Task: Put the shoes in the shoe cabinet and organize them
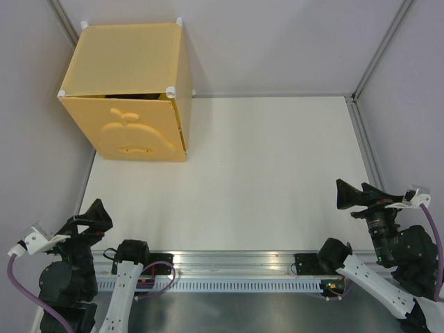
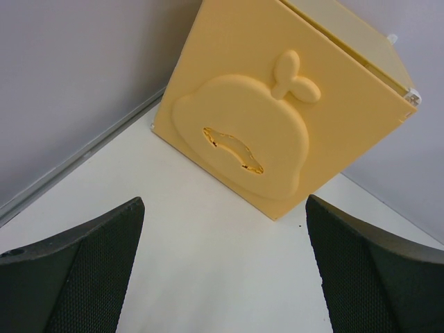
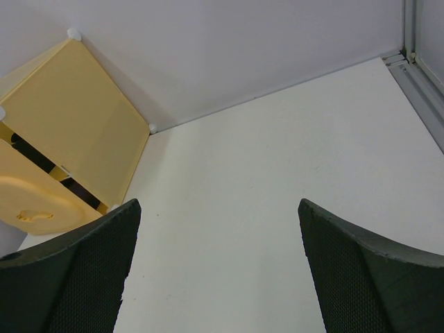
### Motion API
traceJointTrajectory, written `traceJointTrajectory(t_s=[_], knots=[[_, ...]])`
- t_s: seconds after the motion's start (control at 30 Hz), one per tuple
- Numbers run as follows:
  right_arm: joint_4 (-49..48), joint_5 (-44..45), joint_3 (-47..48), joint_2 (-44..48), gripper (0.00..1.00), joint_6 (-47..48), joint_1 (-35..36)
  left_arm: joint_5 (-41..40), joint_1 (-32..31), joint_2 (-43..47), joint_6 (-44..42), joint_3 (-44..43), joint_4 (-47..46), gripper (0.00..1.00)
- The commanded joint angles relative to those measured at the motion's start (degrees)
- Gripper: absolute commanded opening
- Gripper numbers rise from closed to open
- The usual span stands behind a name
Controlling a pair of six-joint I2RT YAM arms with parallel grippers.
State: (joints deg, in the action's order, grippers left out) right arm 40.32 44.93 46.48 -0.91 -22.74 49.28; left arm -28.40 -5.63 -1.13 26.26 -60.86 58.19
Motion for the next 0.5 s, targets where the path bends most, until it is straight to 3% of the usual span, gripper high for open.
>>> traceJointTrajectory(t_s=[0.0,0.47], knots=[[-0.6,0.6,-0.2,0.3,0.98,-0.2,0.1,-2.7,-0.3,0.6,1.4,-1.4,0.2,1.0],[-0.8,0.5,-0.2,-0.8,0.98,-0.1,0.1,-3.0,-0.9,0.6,2.3,-0.7,0.1,1.0]])
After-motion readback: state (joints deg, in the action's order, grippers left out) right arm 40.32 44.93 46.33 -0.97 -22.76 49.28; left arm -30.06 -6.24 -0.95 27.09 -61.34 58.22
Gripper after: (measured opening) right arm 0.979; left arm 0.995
